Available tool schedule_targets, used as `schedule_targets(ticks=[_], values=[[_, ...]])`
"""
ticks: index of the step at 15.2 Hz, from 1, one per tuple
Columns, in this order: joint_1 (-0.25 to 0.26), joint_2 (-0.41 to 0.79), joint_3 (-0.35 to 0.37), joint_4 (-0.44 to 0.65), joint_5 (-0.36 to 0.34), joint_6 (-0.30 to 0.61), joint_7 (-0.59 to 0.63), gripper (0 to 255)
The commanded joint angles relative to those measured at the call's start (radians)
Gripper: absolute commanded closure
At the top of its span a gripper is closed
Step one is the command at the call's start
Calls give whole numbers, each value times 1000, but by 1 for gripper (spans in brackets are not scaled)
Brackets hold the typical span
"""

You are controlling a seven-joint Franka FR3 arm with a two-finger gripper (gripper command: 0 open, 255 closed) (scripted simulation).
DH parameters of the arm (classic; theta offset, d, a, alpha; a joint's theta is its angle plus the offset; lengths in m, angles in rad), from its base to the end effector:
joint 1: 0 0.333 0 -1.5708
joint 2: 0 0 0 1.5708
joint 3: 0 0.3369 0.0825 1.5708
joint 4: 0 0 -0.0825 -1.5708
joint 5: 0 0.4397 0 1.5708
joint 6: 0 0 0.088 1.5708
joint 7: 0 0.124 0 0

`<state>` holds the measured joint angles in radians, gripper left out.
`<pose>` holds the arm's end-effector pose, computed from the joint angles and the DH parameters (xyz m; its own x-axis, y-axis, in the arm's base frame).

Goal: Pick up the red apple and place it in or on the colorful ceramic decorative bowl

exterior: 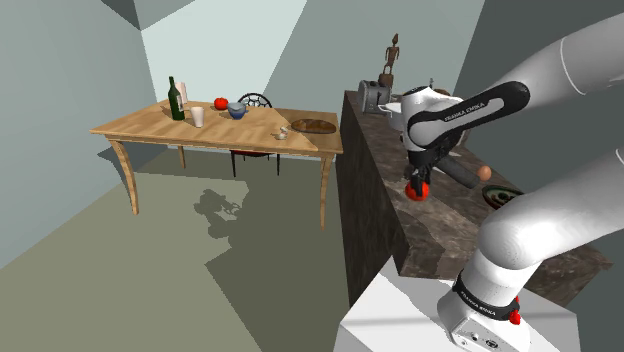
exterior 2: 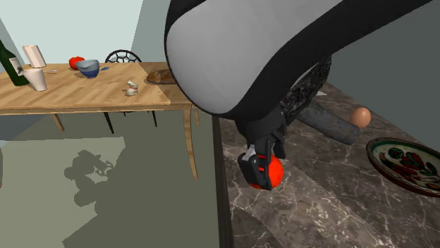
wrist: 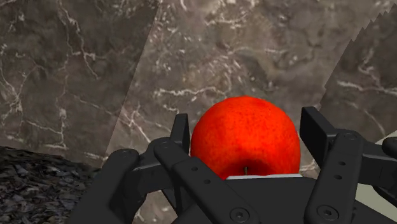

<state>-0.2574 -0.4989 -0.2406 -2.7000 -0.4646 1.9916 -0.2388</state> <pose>0.3233 -0.2033 0.3342 0.9583 -0.0101 -0.2856 0.0470 -0.9802 0.1924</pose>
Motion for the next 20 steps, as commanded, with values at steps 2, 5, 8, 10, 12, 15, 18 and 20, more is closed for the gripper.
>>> schedule_targets(ticks=[2,5,8,10,12,15,18,20], values=[[1,-25,5,24,9,-48,-15,255],[3,-47,12,49,18,-94,-28,255],[5,-66,19,77,27,-139,-40,255],[6,-77,24,96,32,-168,-48,255],[7,-87,29,116,37,-197,-55,255],[9,-99,35,147,44,-239,-67,255],[-5,-121,21,148,29,-254,-92,255],[-33,-156,-14,129,-7,-254,-136,255]])
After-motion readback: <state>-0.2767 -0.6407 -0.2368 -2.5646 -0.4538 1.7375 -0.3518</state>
